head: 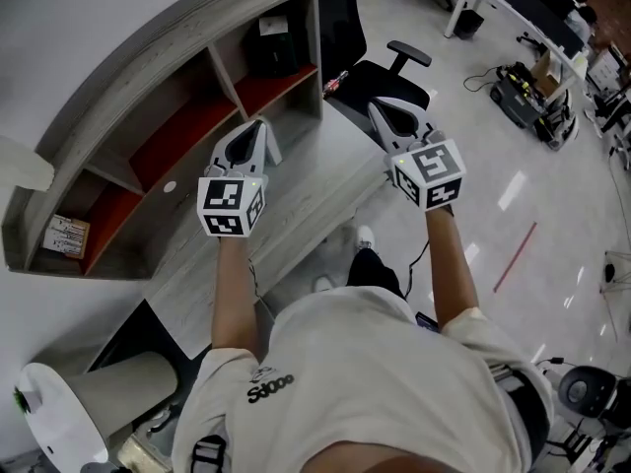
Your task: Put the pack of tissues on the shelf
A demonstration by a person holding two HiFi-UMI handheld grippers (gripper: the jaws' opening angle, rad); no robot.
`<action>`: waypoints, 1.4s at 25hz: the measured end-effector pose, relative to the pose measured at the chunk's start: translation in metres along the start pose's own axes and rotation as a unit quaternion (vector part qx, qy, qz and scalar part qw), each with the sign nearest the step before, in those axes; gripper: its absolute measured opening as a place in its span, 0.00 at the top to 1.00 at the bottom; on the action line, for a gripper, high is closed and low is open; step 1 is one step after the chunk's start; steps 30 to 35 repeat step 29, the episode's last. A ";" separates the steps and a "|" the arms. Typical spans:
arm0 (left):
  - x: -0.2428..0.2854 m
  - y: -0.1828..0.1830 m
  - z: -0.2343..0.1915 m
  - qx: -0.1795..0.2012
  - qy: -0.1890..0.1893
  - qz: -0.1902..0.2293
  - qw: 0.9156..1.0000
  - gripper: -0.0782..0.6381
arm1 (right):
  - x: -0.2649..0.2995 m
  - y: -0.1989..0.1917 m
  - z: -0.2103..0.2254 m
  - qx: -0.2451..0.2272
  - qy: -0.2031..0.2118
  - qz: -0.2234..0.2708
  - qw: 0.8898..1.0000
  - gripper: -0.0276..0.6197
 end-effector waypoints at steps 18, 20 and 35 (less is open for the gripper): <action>-0.044 -0.006 0.007 0.002 0.002 0.008 1.000 0.87 | -0.018 0.002 -0.041 -0.033 0.011 -0.012 0.999 0.97; -0.045 -0.007 0.007 0.003 0.000 0.006 1.000 0.87 | -0.017 0.002 -0.042 -0.032 0.011 -0.012 0.999 0.97; -0.043 -0.014 0.000 0.001 0.003 0.003 1.000 0.87 | -0.009 -0.003 -0.043 -0.034 0.013 -0.018 0.999 0.97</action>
Point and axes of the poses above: the fingertips, and each gripper's own axes: x forward along the fingers, z to its right, y out of its top, the point moved 2 cm from there along -x, backward along the fingers, and after that the axes turned 10 degrees about -z, right-handed, at the moved point
